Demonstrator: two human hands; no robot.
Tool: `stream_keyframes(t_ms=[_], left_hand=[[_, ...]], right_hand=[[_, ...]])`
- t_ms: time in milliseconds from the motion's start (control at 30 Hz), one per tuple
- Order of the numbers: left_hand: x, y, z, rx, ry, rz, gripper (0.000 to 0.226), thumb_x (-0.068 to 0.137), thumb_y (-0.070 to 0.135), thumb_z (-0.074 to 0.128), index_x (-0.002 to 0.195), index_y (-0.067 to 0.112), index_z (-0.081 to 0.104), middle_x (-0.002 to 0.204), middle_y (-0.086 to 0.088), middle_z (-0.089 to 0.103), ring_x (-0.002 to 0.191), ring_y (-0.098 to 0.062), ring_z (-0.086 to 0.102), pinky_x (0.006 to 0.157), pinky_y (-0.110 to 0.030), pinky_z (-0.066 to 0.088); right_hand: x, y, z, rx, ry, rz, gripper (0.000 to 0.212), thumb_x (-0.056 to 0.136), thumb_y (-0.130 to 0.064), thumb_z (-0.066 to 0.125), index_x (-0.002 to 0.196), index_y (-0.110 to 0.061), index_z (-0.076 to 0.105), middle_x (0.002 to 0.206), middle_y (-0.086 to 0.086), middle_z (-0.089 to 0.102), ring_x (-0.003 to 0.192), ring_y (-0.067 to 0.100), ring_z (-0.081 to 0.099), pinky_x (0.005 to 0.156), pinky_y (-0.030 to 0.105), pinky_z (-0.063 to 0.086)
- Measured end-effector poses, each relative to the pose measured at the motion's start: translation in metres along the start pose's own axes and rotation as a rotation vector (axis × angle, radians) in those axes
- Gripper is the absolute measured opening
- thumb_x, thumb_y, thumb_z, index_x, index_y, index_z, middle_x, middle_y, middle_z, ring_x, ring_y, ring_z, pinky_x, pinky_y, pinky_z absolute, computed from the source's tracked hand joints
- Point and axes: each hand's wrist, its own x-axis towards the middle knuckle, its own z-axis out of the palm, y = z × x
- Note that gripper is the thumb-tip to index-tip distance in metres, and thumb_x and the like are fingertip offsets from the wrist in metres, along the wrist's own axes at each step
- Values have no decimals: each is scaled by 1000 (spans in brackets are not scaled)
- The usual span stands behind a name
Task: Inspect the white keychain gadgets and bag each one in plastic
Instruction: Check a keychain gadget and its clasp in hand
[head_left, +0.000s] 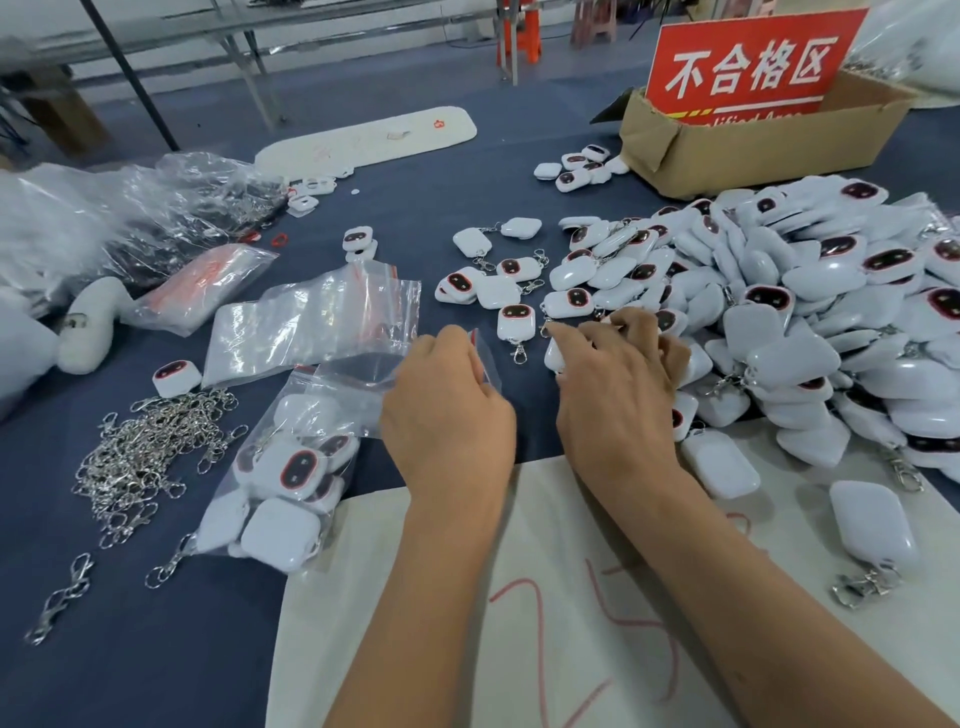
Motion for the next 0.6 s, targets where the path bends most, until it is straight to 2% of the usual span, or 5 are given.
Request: stream_keyframes(t_ms=[100, 233, 367, 500, 600], left_hand=[[-3, 2, 8, -42, -74, 9, 16, 86, 21, 59, 76, 21, 45, 81, 3, 54, 68, -23, 51, 61, -37, 38], [0, -3, 11, -141, -37, -23, 25, 92, 33, 61, 74, 21, 48, 79, 4, 57, 70, -16, 52, 64, -37, 38], [6, -2, 2, -562, 115, -10, 30, 95, 26, 65, 70, 15, 51, 65, 8, 56, 63, -13, 51, 63, -30, 44], [13, -1, -3, -957, 33, -84, 24, 94, 22, 59, 73, 16, 51, 68, -3, 50, 63, -26, 40, 62, -39, 36], [12, -2, 1, -1016, -135, -140, 24, 93, 26, 57, 80, 7, 56, 73, -16, 52, 65, -28, 43, 64, -43, 36]], right_hand=[[2, 4, 2, 31, 57, 20, 18, 101, -22, 55, 112, -25, 69, 110, -5, 72, 129, 25, 38, 102, 42, 20], [0, 1, 3, 128, 193, 28, 31, 109, -28, 44, 93, -17, 67, 90, 0, 74, 115, 29, 50, 97, 45, 25], [-4, 0, -1, 536, 370, -43, 29, 108, -19, 42, 92, -9, 64, 79, 0, 65, 88, 24, 57, 81, 38, 39], [-8, -7, -4, 1334, -7, 28, 36, 115, -18, 33, 98, 2, 59, 69, 11, 67, 60, 27, 66, 56, 39, 54], [-3, -5, 1, 1322, -175, 61, 29, 114, -20, 38, 104, 0, 58, 60, 7, 66, 46, 26, 57, 44, 31, 45]])
